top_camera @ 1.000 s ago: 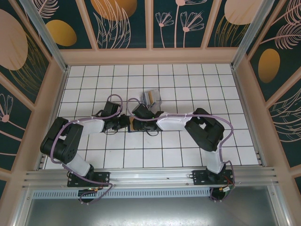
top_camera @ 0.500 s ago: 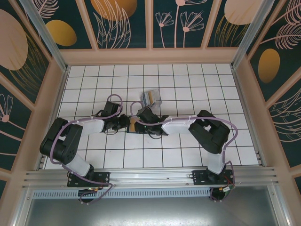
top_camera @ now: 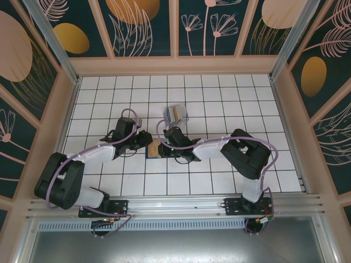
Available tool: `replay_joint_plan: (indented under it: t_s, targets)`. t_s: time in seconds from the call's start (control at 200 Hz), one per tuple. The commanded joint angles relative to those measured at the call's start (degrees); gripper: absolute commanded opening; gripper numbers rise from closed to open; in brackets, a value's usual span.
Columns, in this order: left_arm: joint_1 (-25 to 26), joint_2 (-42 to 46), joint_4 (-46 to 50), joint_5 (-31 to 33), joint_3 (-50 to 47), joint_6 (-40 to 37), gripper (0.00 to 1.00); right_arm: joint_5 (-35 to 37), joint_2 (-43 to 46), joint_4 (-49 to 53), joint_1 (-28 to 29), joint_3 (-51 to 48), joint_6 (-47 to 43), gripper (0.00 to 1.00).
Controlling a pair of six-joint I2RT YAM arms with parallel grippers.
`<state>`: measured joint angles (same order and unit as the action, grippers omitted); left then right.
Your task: Put the credit cards into the card holder
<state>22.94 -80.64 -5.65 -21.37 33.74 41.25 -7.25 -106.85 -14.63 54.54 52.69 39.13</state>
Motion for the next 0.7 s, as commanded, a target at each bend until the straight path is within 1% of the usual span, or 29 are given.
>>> replay_joint_plan:
  t_s: [0.0, 0.085, 0.165, 0.325, 0.48, 0.631, 0.696]
  targets:
    - [0.35, -1.14, -2.54, -3.27, -2.41, 1.55, 0.15, -3.13, 0.65, -3.2, -0.84, -0.79, 1.11, 0.12]
    - [0.83, -1.67, -5.5, -7.53, -4.97, 4.4, 0.13, -3.2, 0.9, -3.04, -0.93, -0.96, 1.26, 0.12]
    - [2.37, -0.42, -5.76, -9.25, -7.28, 5.63, 0.13, -3.56, 0.87, -3.82, -1.02, -1.46, 1.22, 0.12]
    - [3.07, 0.95, -1.19, -8.11, -7.38, 3.46, 0.14, -4.68, -0.06, -4.06, -1.37, -0.69, 1.37, 0.11]
    - [3.08, -2.07, -2.78, -8.08, -6.62, 3.03, 0.14, -5.81, -0.59, -4.82, -1.44, -0.35, 1.71, 0.1]
    - [3.06, -4.17, -3.56, -7.03, -5.71, 2.69, 0.14, -7.02, -0.14, -8.19, -1.5, -2.36, 3.33, 0.08]
    - [3.16, -5.22, -4.28, -7.79, -5.61, 3.07, 0.14, -7.09, 0.04, -8.34, -1.59, -2.49, 3.8, 0.08]
